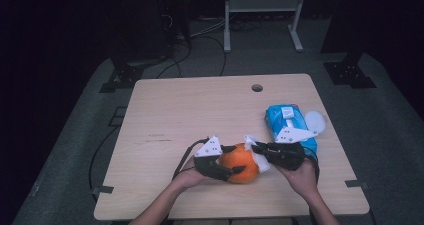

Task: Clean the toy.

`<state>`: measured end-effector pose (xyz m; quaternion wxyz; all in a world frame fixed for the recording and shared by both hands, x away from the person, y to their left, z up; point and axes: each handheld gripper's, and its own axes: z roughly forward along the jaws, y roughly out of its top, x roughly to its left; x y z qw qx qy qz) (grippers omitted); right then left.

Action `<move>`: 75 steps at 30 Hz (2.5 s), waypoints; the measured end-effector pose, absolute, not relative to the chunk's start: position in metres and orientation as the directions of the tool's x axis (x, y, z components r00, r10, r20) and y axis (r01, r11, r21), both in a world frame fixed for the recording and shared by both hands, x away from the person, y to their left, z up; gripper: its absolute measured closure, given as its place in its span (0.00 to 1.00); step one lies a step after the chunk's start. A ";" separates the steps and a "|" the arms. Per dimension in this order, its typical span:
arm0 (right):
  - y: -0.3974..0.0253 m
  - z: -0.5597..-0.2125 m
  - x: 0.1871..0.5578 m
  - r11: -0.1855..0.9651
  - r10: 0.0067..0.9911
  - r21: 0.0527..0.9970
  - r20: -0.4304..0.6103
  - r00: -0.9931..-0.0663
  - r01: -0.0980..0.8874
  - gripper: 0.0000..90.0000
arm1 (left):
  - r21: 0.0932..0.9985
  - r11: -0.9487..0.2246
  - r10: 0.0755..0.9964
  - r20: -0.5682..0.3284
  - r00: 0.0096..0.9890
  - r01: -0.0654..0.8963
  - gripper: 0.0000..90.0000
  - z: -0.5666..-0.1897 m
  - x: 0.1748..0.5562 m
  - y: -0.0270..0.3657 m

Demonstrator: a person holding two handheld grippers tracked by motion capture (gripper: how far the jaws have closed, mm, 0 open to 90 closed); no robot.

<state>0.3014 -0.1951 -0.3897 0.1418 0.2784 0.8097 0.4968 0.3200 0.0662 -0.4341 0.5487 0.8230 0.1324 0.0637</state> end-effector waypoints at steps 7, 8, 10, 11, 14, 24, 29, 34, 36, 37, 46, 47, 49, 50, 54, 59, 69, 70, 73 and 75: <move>-0.174 -0.383 0.292 0.362 0.524 0.893 0.042 -0.851 0.267 0.92 | 0.919 -0.344 0.319 -0.078 0.944 0.192 0.32 -0.434 0.325 0.072; -0.173 -0.383 0.292 0.366 0.523 0.892 0.039 -0.851 0.266 0.92 | 0.919 -0.344 0.321 -0.078 0.944 0.193 0.32 -0.434 0.325 0.072; -0.177 -0.384 0.296 0.360 0.531 0.893 0.043 -0.846 0.272 0.92 | 0.920 -0.339 0.325 -0.083 0.942 0.197 0.32 -0.434 0.326 0.073; -0.180 -0.386 0.298 0.354 0.537 0.893 0.050 -0.842 0.278 0.92 | 0.920 -0.337 0.326 -0.085 0.942 0.199 0.32 -0.434 0.326 0.074; -0.191 -0.392 0.304 0.327 0.568 0.891 0.081 -0.819 0.315 0.92 | 0.920 -0.333 0.332 -0.092 0.939 0.208 0.32 -0.434 0.328 0.077; -0.182 -0.390 0.295 0.333 0.544 0.894 0.077 -0.836 0.299 0.92 | 0.919 -0.301 0.362 -0.135 0.922 0.253 0.31 -0.436 0.334 0.081; -0.163 -0.387 0.289 0.377 0.506 0.889 0.038 -0.862 0.261 0.92 | 0.920 -0.305 0.362 -0.128 0.923 0.247 0.31 -0.437 0.330 0.076; -0.173 -0.387 0.296 0.344 0.525 0.896 0.064 -0.848 0.281 0.92 | 0.919 -0.315 0.342 -0.124 0.932 0.238 0.31 -0.436 0.330 0.077; -0.179 -0.389 0.299 0.322 0.543 0.900 0.080 -0.836 0.295 0.92 | 0.920 -0.317 0.342 -0.117 0.932 0.231 0.31 -0.436 0.331 0.079; -0.182 -0.390 0.301 0.315 0.550 0.900 0.086 -0.831 0.301 0.92 | 0.920 -0.316 0.345 -0.118 0.931 0.233 0.31 -0.436 0.331 0.079; -0.189 -0.396 0.301 0.317 0.583 0.896 0.075 -0.809 0.312 0.92 | 0.918 -0.323 0.369 -0.102 0.924 0.230 0.31 -0.434 0.331 0.080; -0.188 -0.395 0.300 0.321 0.583 0.897 0.067 -0.810 0.305 0.92 | 0.918 -0.323 0.371 -0.101 0.923 0.230 0.31 -0.434 0.332 0.081; -0.184 -0.394 0.297 0.323 0.579 0.897 0.065 -0.813 0.301 0.92 | 0.918 -0.311 0.384 -0.117 0.916 0.247 0.30 -0.435 0.332 0.082; -0.182 -0.394 0.295 0.323 0.572 0.898 0.066 -0.818 0.298 0.92 | 0.918 -0.308 0.386 -0.121 0.914 0.251 0.30 -0.435 0.333 0.083; -0.170 -0.391 0.290 0.349 0.534 0.897 0.047 -0.844 0.271 0.92 | 0.916 -0.305 0.384 -0.134 0.914 0.262 0.31 -0.436 0.334 0.084; -0.177 -0.388 0.294 0.339 0.567 0.901 0.035 -0.823 0.272 0.92 | 0.914 -0.325 0.335 -0.129 0.933 0.243 0.32 -0.436 0.333 0.085; -0.204 -0.412 0.318 0.265 0.623 0.866 0.183 -0.760 0.425 0.92 | 0.914 -0.336 0.298 -0.127 0.946 0.229 0.31 -0.436 0.331 0.088; -0.204 -0.412 0.318 0.259 0.620 0.866 0.192 -0.761 0.429 0.92 | 0.913 -0.337 0.298 -0.127 0.946 0.229 0.31 -0.436 0.331 0.088; -0.203 -0.407 0.316 0.249 0.608 0.874 0.195 -0.770 0.418 0.92 | 0.914 -0.336 0.302 -0.124 0.945 0.228 0.31 -0.437 0.331 0.086; -0.199 -0.402 0.313 0.245 0.593 0.881 0.195 -0.781 0.405 0.92 | 0.915 -0.335 0.306 -0.121 0.944 0.226 0.31 -0.437 0.331 0.084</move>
